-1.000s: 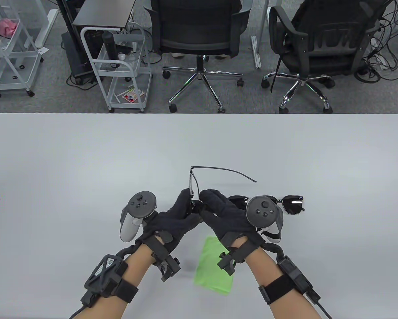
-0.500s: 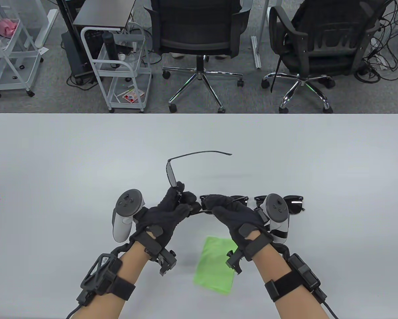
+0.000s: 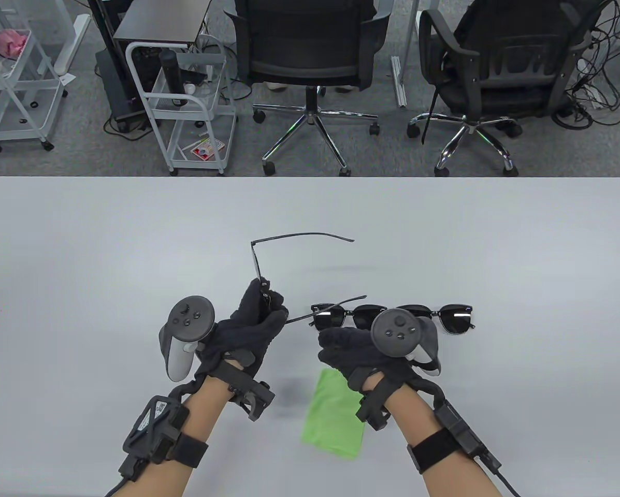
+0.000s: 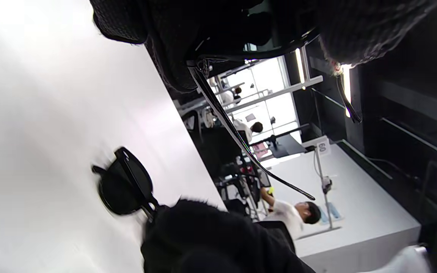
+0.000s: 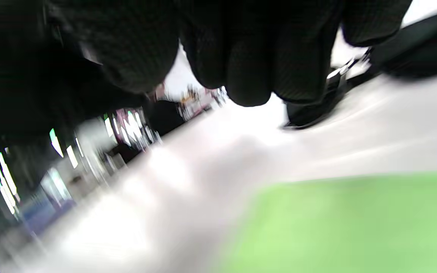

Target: Dust sunglasses

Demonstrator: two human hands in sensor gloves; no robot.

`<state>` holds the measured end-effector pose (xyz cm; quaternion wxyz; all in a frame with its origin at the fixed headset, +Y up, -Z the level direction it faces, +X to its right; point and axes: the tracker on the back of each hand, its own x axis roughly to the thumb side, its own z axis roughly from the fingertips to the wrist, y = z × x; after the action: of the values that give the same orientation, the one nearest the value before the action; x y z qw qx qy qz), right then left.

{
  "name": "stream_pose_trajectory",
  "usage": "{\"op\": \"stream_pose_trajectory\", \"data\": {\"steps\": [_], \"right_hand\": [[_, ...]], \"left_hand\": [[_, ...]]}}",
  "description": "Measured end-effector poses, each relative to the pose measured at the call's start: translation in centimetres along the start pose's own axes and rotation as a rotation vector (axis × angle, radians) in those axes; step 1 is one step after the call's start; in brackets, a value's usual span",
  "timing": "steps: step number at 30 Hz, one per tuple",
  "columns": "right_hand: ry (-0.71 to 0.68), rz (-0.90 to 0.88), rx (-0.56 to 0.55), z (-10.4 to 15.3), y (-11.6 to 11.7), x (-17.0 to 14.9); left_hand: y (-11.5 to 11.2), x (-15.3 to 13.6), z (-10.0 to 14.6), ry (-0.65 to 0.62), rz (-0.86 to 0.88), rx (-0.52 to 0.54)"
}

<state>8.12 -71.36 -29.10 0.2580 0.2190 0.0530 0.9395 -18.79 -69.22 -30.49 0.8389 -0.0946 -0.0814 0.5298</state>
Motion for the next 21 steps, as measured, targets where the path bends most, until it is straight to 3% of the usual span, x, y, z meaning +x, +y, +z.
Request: {"op": "stream_pose_trajectory", "data": {"steps": [2,3,6,9,12,15,18,21], "right_hand": [[-0.044,0.315,0.052,-0.2,1.0,1.2],[-0.043,0.366,0.071,-0.3,1.4,1.4],[0.01,0.404,0.213,-0.7,3.0,1.4],[0.017,0.447,0.284,-0.8,4.1,1.2],[0.011,0.437,0.239,-1.0,3.8,1.4],[0.024,0.252,0.224,-0.9,1.9,1.4],[0.118,-0.127,0.078,0.3,-0.9,0.6],[0.238,-0.572,-0.042,1.6,-1.9,-0.9]], "left_hand": [[0.1,0.1,0.0,-0.005,-0.058,0.01],[0.1,0.1,0.0,-0.004,-0.059,0.011],[-0.1,0.1,-0.1,-0.004,-0.084,0.01],[-0.2,0.3,-0.1,-0.017,-0.144,0.023],[-0.1,0.6,0.0,-0.034,-0.213,0.042],[0.2,1.3,0.2,-0.071,-0.347,0.101],[0.3,2.4,0.8,-0.127,-0.561,0.193],[0.0,3.4,1.3,-0.184,-0.774,0.265]]}}
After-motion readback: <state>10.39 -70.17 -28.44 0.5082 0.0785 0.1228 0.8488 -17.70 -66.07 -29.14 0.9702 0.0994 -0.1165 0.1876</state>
